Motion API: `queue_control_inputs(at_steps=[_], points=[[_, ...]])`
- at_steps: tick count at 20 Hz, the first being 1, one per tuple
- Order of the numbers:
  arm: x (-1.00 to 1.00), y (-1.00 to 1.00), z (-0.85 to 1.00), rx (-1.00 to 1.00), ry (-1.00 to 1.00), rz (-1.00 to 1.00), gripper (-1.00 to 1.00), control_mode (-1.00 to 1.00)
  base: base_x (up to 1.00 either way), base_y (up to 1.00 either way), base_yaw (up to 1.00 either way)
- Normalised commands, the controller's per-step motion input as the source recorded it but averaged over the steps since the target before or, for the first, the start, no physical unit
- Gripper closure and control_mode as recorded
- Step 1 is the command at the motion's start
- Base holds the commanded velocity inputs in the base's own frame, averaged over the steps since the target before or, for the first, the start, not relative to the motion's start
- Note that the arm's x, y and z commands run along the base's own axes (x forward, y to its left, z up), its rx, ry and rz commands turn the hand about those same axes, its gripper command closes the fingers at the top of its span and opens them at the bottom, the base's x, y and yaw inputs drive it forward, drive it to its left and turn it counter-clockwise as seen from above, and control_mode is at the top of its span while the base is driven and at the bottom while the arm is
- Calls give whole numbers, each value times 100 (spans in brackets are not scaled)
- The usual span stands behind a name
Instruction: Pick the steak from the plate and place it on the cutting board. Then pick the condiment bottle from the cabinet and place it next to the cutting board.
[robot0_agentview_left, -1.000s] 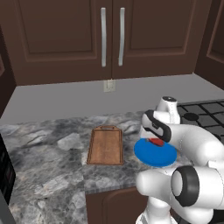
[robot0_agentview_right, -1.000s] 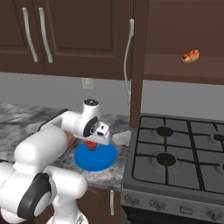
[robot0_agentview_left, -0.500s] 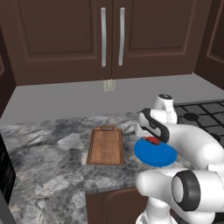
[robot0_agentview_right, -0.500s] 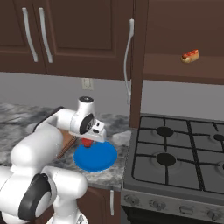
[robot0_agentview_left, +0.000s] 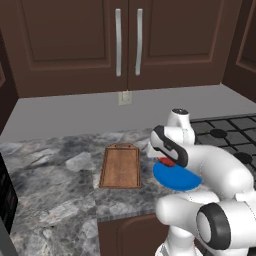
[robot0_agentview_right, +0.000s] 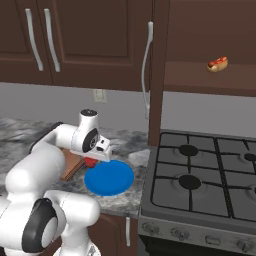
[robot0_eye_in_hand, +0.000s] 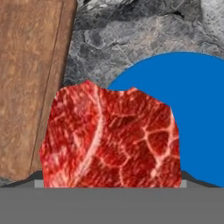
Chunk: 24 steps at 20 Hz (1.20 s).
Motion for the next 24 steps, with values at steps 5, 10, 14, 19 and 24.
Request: queue_control_inputs(at_steps=[5, 10, 14, 19, 24], points=[[-4, 41, 0, 0, 0, 0, 100, -100, 0, 0, 0], [-2, 44, 0, 0, 0, 0, 100, -100, 0, 0, 0], [0, 46, 0, 0, 0, 0, 100, -100, 0, 0, 0], [0, 47, 0, 0, 0, 0, 100, -100, 0, 0, 0], [0, 40, -1, 0, -4, 0, 100, -100, 0, 0, 0]])
